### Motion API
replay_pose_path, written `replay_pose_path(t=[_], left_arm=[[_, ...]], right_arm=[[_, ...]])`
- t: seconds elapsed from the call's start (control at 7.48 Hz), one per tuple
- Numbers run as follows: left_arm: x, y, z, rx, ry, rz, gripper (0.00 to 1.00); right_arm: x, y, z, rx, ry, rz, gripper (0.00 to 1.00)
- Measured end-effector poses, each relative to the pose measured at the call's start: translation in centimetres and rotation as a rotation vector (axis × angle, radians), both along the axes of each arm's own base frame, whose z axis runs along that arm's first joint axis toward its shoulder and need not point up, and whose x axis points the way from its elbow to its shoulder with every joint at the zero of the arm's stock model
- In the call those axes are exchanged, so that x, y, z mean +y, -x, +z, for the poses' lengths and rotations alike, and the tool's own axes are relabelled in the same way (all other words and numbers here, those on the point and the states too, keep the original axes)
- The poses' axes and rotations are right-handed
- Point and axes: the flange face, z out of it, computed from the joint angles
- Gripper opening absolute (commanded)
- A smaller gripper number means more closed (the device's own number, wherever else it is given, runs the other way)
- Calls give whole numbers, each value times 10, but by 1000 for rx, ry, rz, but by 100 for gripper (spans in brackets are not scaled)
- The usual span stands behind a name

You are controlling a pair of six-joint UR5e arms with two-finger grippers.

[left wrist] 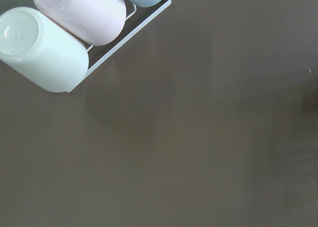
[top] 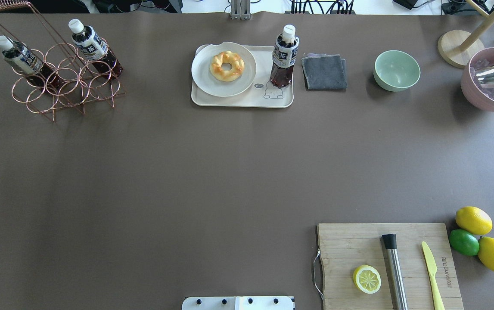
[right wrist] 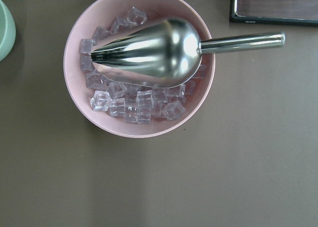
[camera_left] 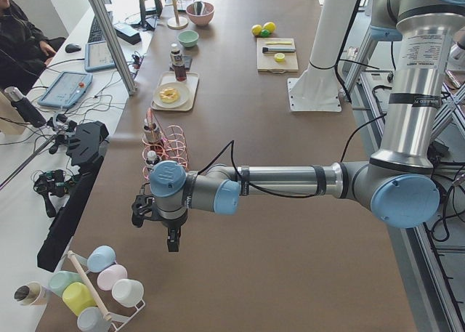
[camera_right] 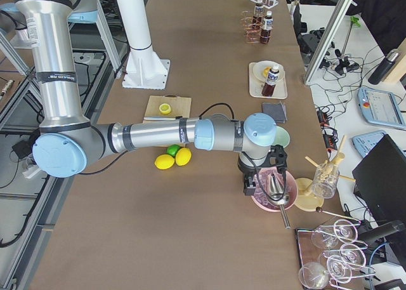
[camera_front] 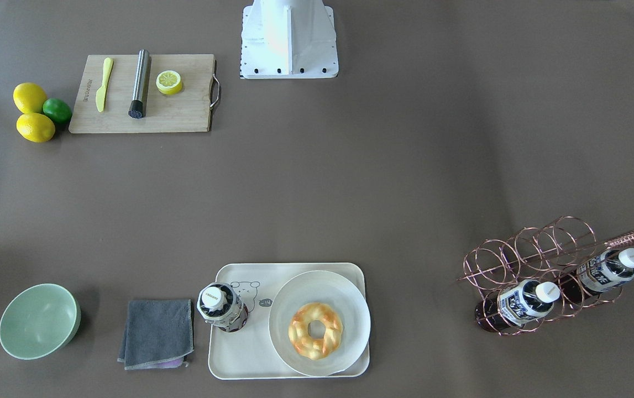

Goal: Place tea on tray

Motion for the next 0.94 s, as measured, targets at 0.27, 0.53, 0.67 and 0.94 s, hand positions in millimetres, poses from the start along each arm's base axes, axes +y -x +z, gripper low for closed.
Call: replay_pose_path(t=[0.27,0.53,0.67,0.94], left_arm=[[0,-1,1,7,7,2,98],[0,-3,0,23,10,5,98],[0,-3,-3,28,5,6,98],[2,-3,-17,42,-4,9,98]], right_arm=[[8,-24,22,-10,21,29,100],[8,-30,23,-11,25,42,100],[9,-30,24,-11,30,45,100],[7,-31,22,-7,28,48,100]])
